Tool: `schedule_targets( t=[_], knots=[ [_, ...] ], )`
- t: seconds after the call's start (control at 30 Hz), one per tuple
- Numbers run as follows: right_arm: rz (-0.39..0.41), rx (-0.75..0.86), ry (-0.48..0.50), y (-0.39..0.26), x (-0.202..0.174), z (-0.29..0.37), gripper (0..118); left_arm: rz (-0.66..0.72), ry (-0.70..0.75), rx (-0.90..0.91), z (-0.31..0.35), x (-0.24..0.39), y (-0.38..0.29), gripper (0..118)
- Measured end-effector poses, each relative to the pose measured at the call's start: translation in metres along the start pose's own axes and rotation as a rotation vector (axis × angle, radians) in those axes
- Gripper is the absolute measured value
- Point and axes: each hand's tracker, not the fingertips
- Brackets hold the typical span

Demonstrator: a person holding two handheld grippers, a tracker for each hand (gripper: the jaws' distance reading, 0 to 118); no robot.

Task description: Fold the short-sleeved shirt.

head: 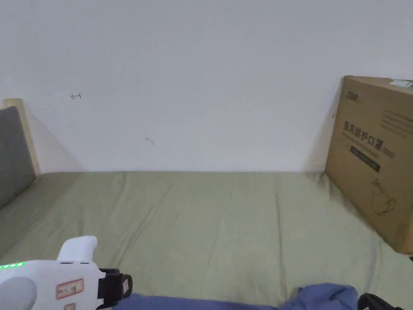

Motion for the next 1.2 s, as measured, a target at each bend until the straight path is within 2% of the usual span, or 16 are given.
schedule_targets(
  t=[0.13, 0.17, 0.23, 0.27, 0.5, 0.6, 0.63, 0.67, 0.9, 0.93, 0.97, 1.0, 1.03, 1.07, 1.13, 1.2],
  knots=[
    [0.009, -0.048, -0.010, -0.011, 0.005, -0.021, 0, 0.050, 0.123, -0.139, -0.077, -0.050, 0.025, 0],
    [0.009, -0.061, -0.012, -0.014, 0.007, -0.028, 0, 0.052, 0.158, -0.170, -0.097, -0.061, 0.030, 14],
    [0.003, -0.093, -0.016, -0.020, 0.010, -0.040, 0, 0.034, 0.226, -0.206, -0.127, -0.081, 0.035, 83],
    [-0.007, -0.112, -0.014, -0.024, 0.011, -0.047, 0, 0.014, 0.247, -0.224, -0.142, -0.089, 0.035, 103],
    [-0.063, -0.213, -0.010, -0.046, 0.020, -0.079, 0, -0.039, 0.283, -0.319, -0.220, -0.119, 0.026, 103],
    [-0.056, -0.243, -0.009, -0.053, 0.022, -0.086, 0, -0.033, 0.248, -0.359, -0.248, -0.130, 0.012, 109],
    [-0.053, -0.252, -0.008, -0.056, 0.023, -0.087, 0, -0.028, 0.194, -0.336, -0.251, -0.130, 0.008, 118],
    [-0.051, -0.262, -0.009, -0.059, 0.023, -0.089, 0, -0.054, 0.272, -0.316, -0.254, -0.126, 0.003, 118],
    [-0.129, -0.294, -0.015, -0.064, 0.027, -0.093, 0, -0.087, 0.323, -0.198, -0.236, -0.108, -0.013, 115],
    [-0.141, -0.298, -0.021, -0.064, 0.029, -0.093, 0, -0.141, 0.333, -0.198, -0.232, -0.100, -0.012, 107],
    [-0.151, -0.300, -0.029, -0.064, 0.031, -0.092, 0, -0.199, 0.323, -0.170, -0.226, -0.090, -0.014, 88],
    [-0.160, -0.301, -0.039, -0.063, 0.034, -0.091, 0, -0.264, 0.325, -0.143, -0.217, -0.080, -0.014, 62],
    [-0.173, -0.301, -0.050, -0.064, 0.036, -0.088, 0, -0.317, 0.309, -0.132, -0.213, -0.074, -0.016, 26],
    [-0.189, -0.299, -0.061, -0.063, 0.040, -0.086, 0, -0.347, 0.315, -0.135, -0.210, -0.070, -0.018, 1],
    [-0.225, -0.289, -0.062, -0.059, 0.049, -0.082, 0, -0.355, 0.324, -0.141, -0.203, -0.061, -0.020, 1],
    [-0.268, -0.281, -0.063, -0.050, 0.065, -0.084, 0, -0.319, 0.221, -0.138, -0.190, -0.060, -0.017, 1]
  ],
)
